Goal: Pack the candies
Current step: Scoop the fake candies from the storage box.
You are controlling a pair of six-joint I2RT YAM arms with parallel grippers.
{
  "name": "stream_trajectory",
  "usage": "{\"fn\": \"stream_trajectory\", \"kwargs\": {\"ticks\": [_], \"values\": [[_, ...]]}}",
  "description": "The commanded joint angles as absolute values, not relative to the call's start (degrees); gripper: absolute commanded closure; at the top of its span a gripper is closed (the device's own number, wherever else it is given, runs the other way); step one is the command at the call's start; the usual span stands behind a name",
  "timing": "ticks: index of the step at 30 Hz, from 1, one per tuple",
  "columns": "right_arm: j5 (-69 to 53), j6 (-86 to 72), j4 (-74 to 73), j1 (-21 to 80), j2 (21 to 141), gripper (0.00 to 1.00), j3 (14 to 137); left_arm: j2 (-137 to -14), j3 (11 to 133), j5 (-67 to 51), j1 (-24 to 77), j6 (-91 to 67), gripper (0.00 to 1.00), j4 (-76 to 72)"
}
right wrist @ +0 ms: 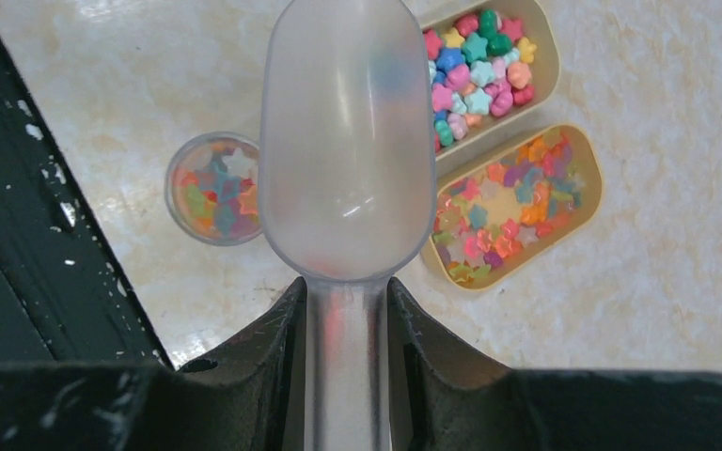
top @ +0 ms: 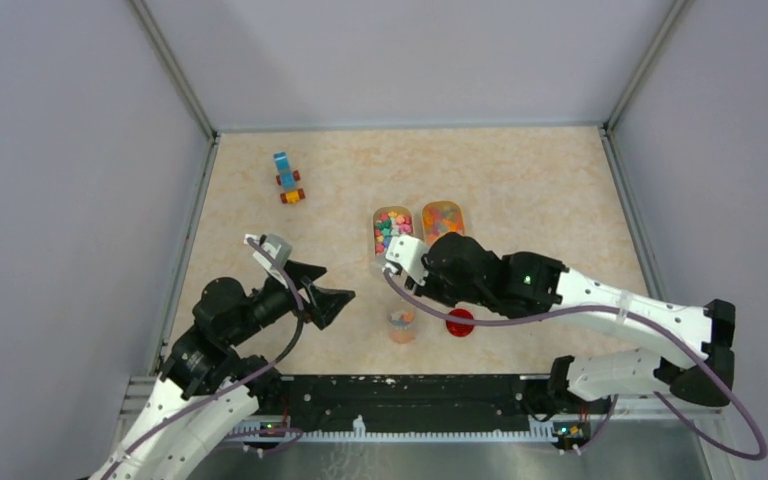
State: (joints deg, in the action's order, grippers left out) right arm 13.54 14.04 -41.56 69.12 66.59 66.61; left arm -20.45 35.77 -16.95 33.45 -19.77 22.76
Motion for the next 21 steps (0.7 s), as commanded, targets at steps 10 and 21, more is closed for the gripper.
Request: {"fn": "stream_trajectory", "kwargs": {"ticks": [10, 21], "values": [[11.0, 5.6, -55.8, 58.0, 83.5, 1.00, 85.5, -18.8, 36.3, -16.3, 33.2, -19.7, 0.01, 21.7], [4.6, -4.0, -69.9, 51.5, 99.3, 1.00, 99.5, -18.8, 36.0, -18.4, 33.1, -19.5, 0.01, 21.2]]}}
